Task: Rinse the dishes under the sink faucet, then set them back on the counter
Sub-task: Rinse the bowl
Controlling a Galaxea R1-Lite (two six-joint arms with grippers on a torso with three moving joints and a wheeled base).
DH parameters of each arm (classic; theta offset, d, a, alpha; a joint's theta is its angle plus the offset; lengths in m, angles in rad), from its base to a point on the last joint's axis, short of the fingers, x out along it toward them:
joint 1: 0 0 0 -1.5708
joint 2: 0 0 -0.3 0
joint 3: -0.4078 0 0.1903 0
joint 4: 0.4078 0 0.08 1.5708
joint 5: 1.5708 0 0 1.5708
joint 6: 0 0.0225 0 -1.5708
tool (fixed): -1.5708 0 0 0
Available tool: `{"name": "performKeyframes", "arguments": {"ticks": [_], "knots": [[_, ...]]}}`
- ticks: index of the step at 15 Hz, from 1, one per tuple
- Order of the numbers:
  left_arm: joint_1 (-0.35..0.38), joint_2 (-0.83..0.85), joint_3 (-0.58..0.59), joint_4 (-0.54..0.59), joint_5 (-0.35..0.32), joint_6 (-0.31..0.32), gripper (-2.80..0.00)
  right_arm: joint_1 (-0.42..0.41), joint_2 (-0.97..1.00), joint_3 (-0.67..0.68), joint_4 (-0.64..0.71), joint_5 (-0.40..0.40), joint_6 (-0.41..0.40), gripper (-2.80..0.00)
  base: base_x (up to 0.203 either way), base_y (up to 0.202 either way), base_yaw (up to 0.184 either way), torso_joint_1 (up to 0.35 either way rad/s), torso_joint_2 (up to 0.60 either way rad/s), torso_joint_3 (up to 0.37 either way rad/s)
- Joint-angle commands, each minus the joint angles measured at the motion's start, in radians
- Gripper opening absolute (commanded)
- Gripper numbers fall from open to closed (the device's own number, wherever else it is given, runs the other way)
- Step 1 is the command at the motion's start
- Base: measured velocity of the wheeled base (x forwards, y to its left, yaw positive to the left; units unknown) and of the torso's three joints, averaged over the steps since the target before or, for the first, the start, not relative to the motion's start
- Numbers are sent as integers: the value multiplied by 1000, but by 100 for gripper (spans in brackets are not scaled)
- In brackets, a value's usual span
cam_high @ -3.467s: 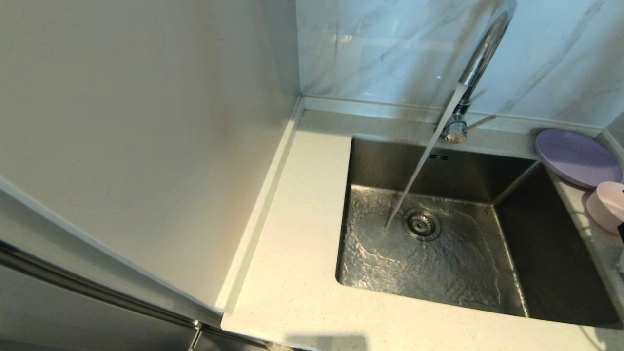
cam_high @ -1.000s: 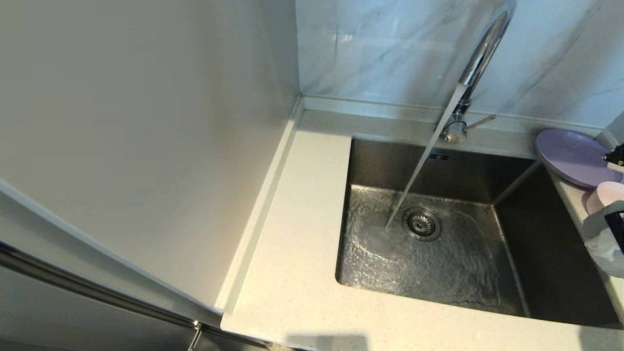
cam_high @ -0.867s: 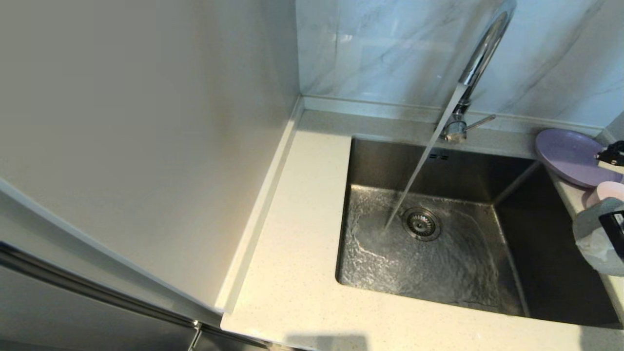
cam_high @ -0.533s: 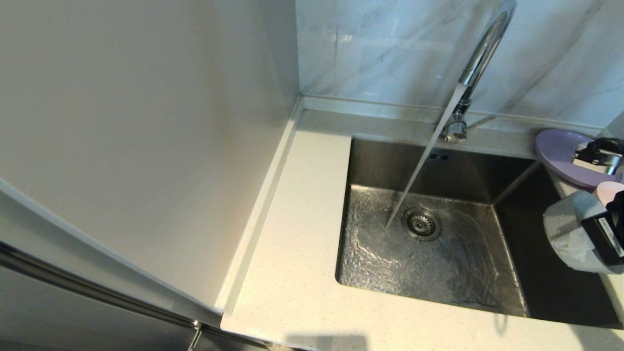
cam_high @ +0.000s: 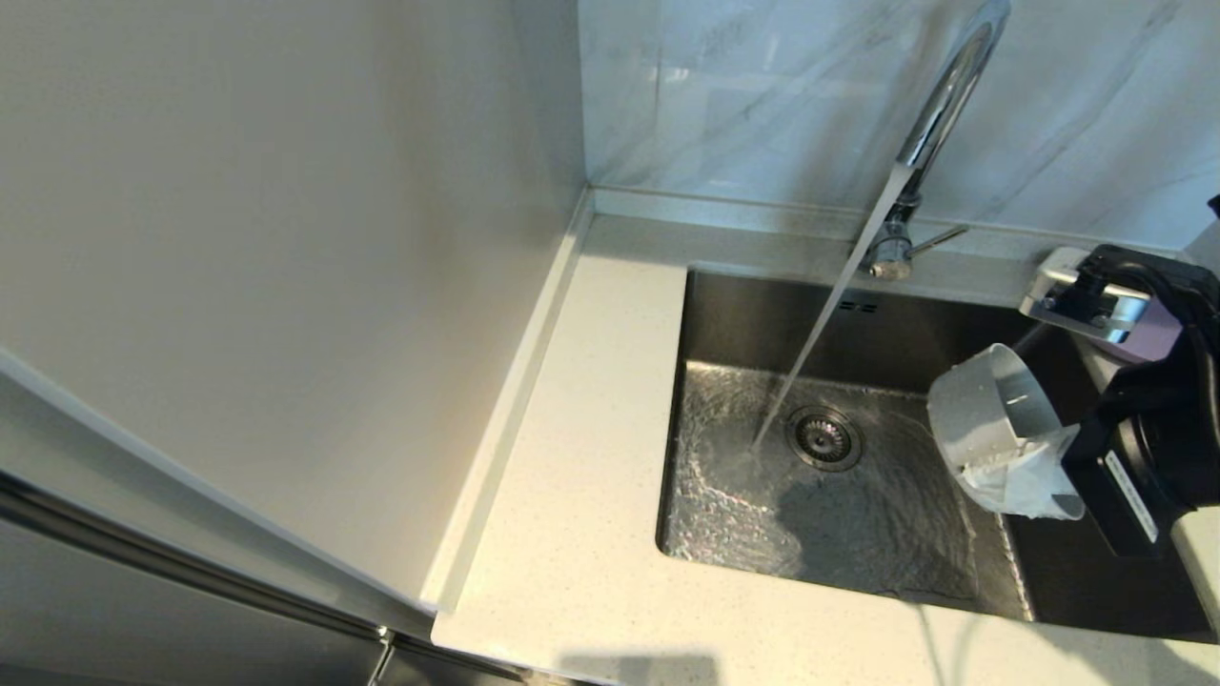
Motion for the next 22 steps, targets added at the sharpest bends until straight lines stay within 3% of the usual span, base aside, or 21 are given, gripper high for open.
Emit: {"name": "performKeyframes", "arguments": {"ticks": [1, 4, 8, 15, 22], "knots": [[0, 0, 0, 0, 1, 0, -280, 64, -2, 5, -26, 6, -25, -280, 0, 0, 0, 0, 0, 0], [0, 0, 0, 0, 1, 0, -280, 98, -6, 1, -47, 20, -101, -280, 0, 0, 0, 0, 0, 0], [0, 0, 0, 0, 1, 0, -280, 165, 27, -1, -202, 22, -162, -280, 0, 0, 0, 0, 0, 0], [0, 0, 0, 0, 1, 0, -280, 191, 145, -117, -248, 19, -145, -280, 0, 0, 0, 0, 0, 0], [0, 0, 0, 0, 1, 0, -280, 152, 251, -172, -314, 12, -146, -280, 0, 0, 0, 0, 0, 0]]}}
